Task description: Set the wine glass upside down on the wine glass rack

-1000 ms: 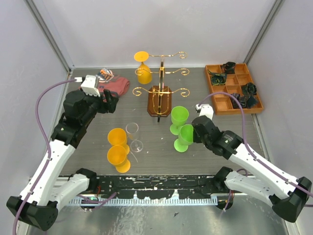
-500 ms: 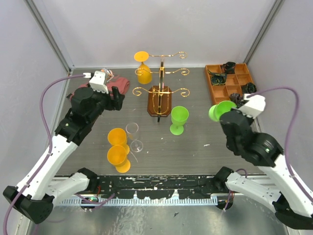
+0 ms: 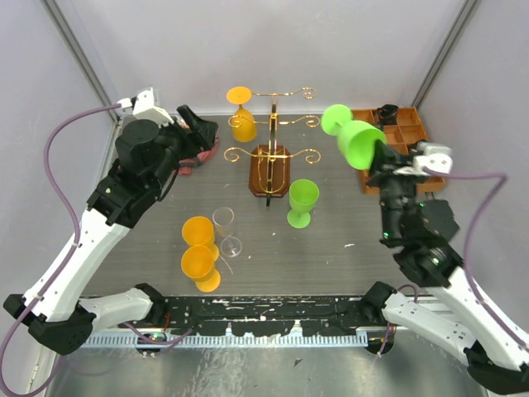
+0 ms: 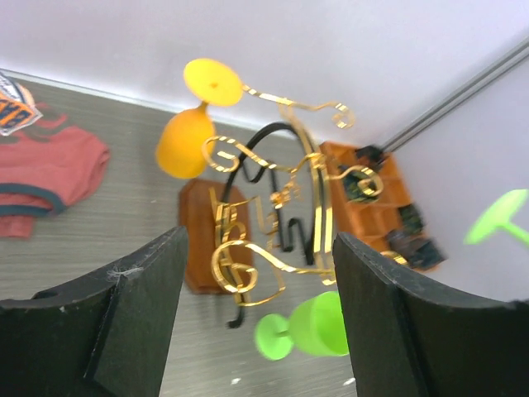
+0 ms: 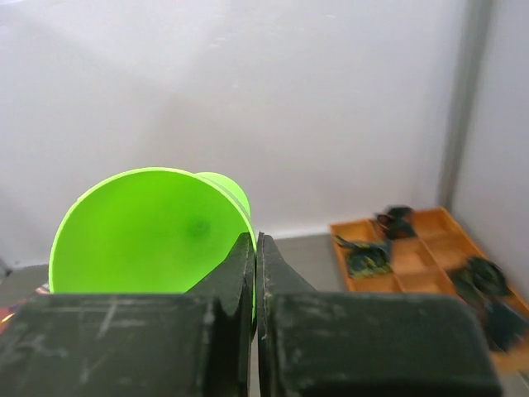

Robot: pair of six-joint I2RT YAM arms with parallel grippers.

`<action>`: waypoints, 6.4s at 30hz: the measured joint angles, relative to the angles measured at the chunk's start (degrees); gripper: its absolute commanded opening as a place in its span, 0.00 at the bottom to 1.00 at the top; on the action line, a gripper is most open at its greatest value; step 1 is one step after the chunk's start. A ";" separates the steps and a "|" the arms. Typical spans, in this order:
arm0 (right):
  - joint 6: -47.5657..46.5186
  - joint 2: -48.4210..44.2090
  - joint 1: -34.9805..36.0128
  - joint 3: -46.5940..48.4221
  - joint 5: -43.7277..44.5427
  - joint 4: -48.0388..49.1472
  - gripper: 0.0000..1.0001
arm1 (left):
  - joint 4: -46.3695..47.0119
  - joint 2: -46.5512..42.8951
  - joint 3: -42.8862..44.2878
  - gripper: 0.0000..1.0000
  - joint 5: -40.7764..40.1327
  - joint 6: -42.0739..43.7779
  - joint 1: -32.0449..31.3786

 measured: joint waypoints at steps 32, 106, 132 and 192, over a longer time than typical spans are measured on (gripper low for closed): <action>-11.30 30.40 13.11 -5.90 -24.04 47.25 0.01 | 12.76 2.80 -2.97 0.62 7.28 -59.80 -0.46; -23.85 22.97 22.12 1.44 -12.83 22.88 0.54 | 24.33 0.55 -4.35 0.03 1.07 -2.10 5.51; -14.38 7.63 22.12 3.54 2.29 -5.09 0.54 | 82.90 22.99 -34.29 0.00 45.29 11.21 28.33; -13.88 5.22 22.12 1.60 7.21 -10.36 0.56 | 101.90 45.24 -25.44 0.02 39.30 13.66 14.71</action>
